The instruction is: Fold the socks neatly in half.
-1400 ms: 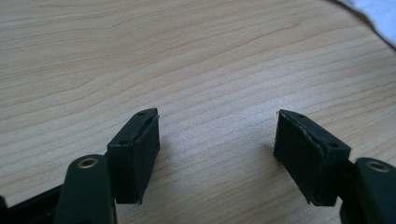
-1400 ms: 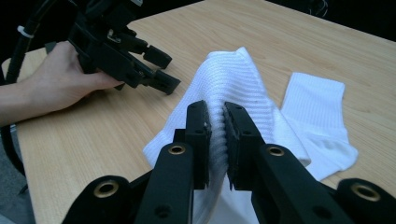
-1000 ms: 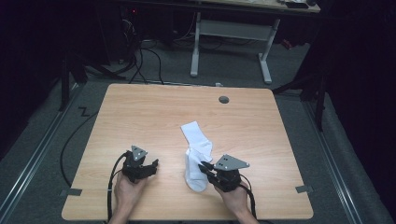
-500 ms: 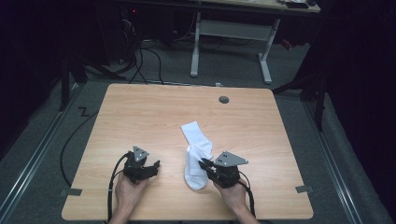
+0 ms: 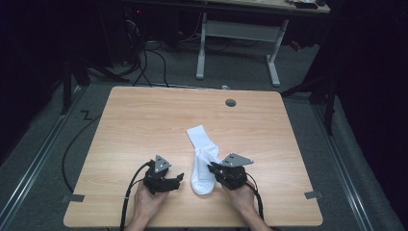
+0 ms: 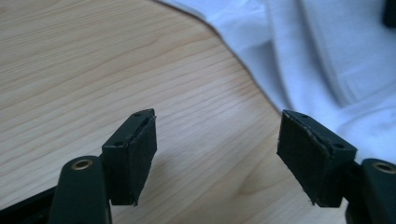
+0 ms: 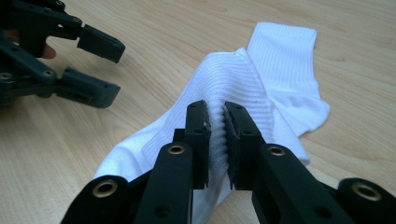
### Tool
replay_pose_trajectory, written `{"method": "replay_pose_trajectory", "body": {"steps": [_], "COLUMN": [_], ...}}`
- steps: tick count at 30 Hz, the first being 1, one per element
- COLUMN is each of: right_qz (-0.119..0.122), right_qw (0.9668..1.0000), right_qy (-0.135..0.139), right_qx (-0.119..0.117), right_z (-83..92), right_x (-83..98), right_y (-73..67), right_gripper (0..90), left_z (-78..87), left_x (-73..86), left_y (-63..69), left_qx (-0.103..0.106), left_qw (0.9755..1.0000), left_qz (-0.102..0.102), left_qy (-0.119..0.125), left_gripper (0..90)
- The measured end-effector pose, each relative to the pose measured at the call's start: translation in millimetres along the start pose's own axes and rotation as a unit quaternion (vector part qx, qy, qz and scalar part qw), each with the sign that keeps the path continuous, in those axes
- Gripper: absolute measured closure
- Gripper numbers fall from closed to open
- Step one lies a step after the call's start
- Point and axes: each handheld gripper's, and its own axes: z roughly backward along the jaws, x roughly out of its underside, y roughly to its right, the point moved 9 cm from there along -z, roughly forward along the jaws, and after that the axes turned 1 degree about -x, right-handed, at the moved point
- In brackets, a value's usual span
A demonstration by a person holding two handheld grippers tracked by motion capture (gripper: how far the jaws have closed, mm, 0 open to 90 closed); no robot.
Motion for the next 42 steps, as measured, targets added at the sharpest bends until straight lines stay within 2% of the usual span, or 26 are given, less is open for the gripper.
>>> {"method": "replay_pose_trajectory", "body": {"steps": [5, 9, 16, 20, 25, 33, 40, 42], "right_qz": [-0.002, -0.004, -0.007, -0.003, -0.009, 0.005, 0.002, 0.002], "right_qw": [1.0, 1.0, 0.9999, 0.9997, 0.9996, 1.0, 0.9997, 0.9994], "right_qy": [-0.008, -0.008, -0.014, -0.022, -0.026, -0.003, -0.023, -0.034], "right_qx": [0.001, 0.002, 0.004, 0.006, 0.008, 0.008, 0.005, 0.01], "right_z": [-5.0, -7.1, -11.4, -16.0, -19.9, -14.4, -22.6, -27.5], "right_x": [3.6, 3.6, 5.4, 7.8, 9.5, 1.9, 7.1, 11.2], "right_y": [3.0, 1.1, 3.6, 3.1, 3.8, 0.6, 0.6, 2.9], "right_gripper": [80.6, 80.6, 80.2, 80.0, 80.1, 80.2, 79.4, 77.8], "left_z": [-6.1, -8.0, -15.4, -20.7, -20.0, -17.7, -21.6, -25.5], "left_x": [-4.5, -8.8, -9.3, -9.2, -11.6, -12.4, -12.2, -8.9], "left_y": [13.8, 19.6, 26.9, 28.6, 27.8, 26.7, 27.6, 25.7], "left_qx": [0.01, 0.02, 0.013, 0.001, 0.002, 0.003, -0.006, -0.02], "left_qw": [0.9999, 0.9998, 0.9995, 0.9991, 0.9994, 0.9995, 0.9991, 0.9981], "left_qz": [-0.01, -0.007, -0.026, -0.038, -0.032, -0.03, -0.038, -0.049], "left_qy": [-0.002, 0.001, -0.013, -0.02, -0.015, -0.012, -0.018, -0.03], "left_gripper": [28.9, 29.0, 29.2, 29.3, 29.8, 31.2, 32.0, 32.4]}}
